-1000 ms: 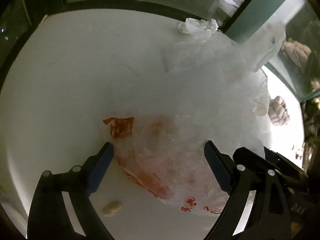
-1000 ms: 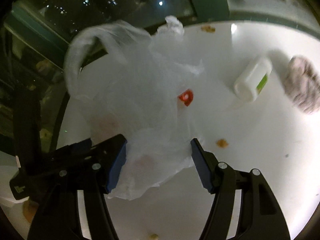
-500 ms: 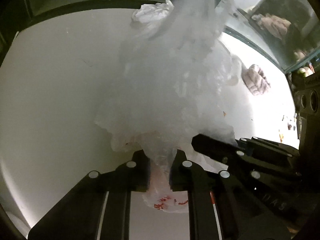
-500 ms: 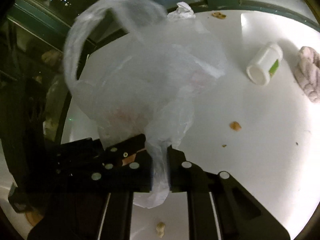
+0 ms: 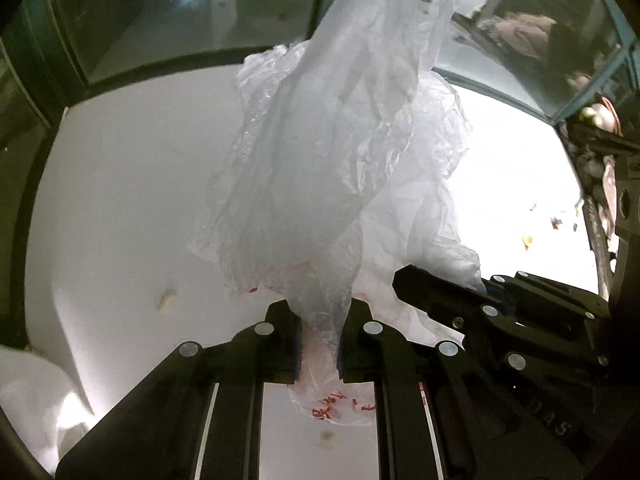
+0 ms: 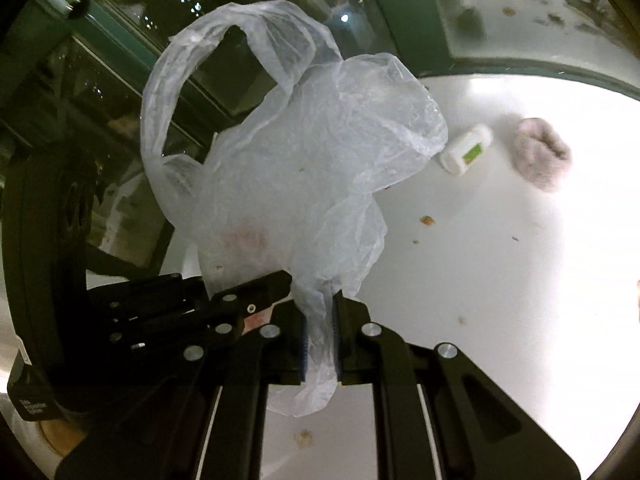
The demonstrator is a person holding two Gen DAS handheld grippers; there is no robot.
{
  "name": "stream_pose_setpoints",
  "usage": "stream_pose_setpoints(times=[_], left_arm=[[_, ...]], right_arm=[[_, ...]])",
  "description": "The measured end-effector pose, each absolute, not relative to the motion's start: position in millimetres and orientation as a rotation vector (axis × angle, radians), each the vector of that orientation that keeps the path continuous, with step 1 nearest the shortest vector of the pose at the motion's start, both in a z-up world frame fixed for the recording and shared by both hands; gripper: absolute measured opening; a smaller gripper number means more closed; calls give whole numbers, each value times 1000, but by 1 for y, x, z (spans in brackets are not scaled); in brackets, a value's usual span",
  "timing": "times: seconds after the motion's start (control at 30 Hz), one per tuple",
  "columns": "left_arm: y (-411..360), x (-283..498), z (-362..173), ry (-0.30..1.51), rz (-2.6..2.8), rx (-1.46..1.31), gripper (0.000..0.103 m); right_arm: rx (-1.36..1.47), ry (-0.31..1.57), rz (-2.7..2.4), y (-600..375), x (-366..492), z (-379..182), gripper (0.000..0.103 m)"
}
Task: Collect trash
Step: 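Lift the white plastic bag with the right gripper and carry it to the bin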
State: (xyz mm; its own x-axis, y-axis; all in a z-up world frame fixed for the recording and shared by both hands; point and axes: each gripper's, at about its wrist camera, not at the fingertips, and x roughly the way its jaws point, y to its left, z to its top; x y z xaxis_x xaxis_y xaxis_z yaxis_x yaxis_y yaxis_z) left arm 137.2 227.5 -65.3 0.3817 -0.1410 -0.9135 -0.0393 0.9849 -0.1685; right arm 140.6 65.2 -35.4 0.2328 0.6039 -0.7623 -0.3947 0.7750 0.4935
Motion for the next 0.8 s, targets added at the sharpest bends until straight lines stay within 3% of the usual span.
stream_pose_setpoints(times=[0.3, 0.8], left_arm=[[148, 76, -26, 1143, -140, -112, 11], [-34, -20, -11, 1145, -335, -22, 11]], right_arm=[[276, 1080, 631, -21, 71, -2, 11], [376, 1033, 433, -184, -28, 1, 11]])
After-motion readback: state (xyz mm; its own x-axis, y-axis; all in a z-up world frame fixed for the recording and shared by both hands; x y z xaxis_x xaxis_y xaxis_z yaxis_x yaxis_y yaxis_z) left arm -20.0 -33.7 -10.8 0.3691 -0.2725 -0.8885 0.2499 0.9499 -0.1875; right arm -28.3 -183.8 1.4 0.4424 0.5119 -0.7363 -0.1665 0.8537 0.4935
